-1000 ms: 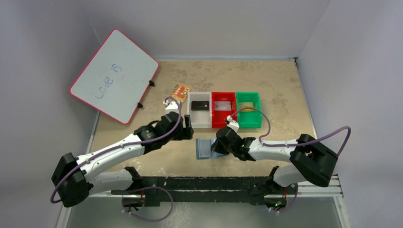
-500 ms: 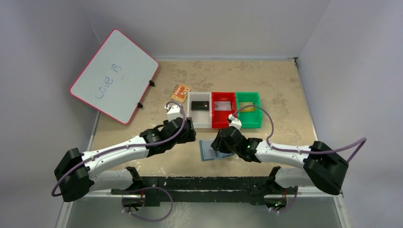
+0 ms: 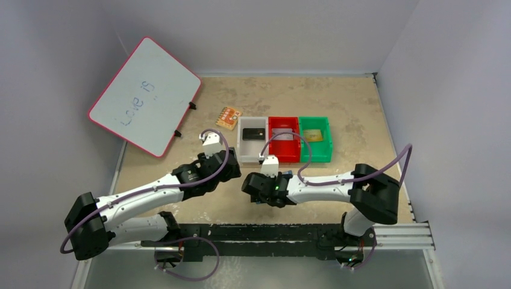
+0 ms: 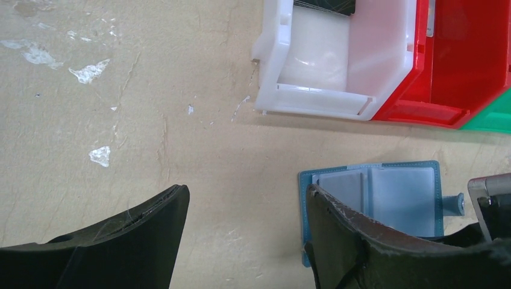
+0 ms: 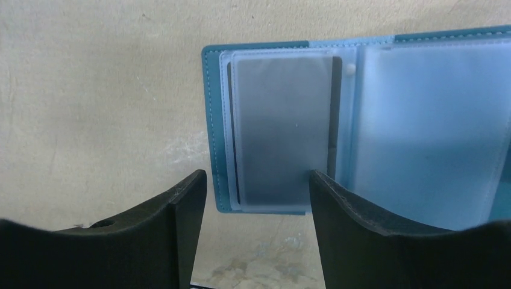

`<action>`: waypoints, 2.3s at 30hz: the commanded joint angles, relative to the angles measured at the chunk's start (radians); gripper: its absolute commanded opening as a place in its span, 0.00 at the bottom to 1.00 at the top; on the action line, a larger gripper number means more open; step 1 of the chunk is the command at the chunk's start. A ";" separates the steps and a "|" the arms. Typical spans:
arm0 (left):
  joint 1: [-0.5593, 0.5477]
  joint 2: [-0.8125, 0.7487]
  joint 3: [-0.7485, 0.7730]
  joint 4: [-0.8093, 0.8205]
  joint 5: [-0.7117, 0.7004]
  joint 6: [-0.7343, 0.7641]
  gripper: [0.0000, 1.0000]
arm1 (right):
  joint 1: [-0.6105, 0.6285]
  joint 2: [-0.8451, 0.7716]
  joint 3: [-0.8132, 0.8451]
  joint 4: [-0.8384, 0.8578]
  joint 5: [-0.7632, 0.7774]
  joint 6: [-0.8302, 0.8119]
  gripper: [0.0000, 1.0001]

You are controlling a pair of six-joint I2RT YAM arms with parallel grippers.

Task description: Take the credit cards out of the card holder

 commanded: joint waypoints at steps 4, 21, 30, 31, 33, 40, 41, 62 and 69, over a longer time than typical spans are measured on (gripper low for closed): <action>-0.002 -0.035 0.026 -0.014 -0.045 -0.020 0.71 | 0.028 -0.022 0.056 -0.173 0.109 0.085 0.67; -0.003 -0.010 0.036 -0.014 -0.040 -0.024 0.71 | 0.022 -0.040 -0.047 -0.085 0.029 0.094 0.67; -0.003 -0.009 0.036 -0.014 -0.038 -0.027 0.71 | 0.007 -0.050 -0.075 -0.042 0.022 0.080 0.52; -0.002 -0.010 0.036 -0.014 -0.037 -0.027 0.71 | 0.006 -0.059 -0.077 -0.038 0.021 0.079 0.51; -0.002 -0.007 0.038 -0.014 -0.037 -0.026 0.71 | 0.004 -0.075 -0.083 -0.025 0.017 0.077 0.47; -0.002 0.013 0.041 0.003 -0.015 -0.020 0.71 | -0.037 -0.134 -0.126 0.053 -0.026 0.067 0.42; -0.002 0.017 0.044 0.006 -0.012 -0.020 0.71 | -0.048 -0.147 -0.140 0.067 -0.036 0.067 0.42; -0.017 0.252 0.073 0.428 0.425 0.045 0.71 | -0.255 -0.415 -0.441 0.373 -0.250 0.142 0.38; -0.031 0.376 0.109 0.534 0.430 0.003 0.71 | -0.282 -0.440 -0.488 0.424 -0.277 0.144 0.38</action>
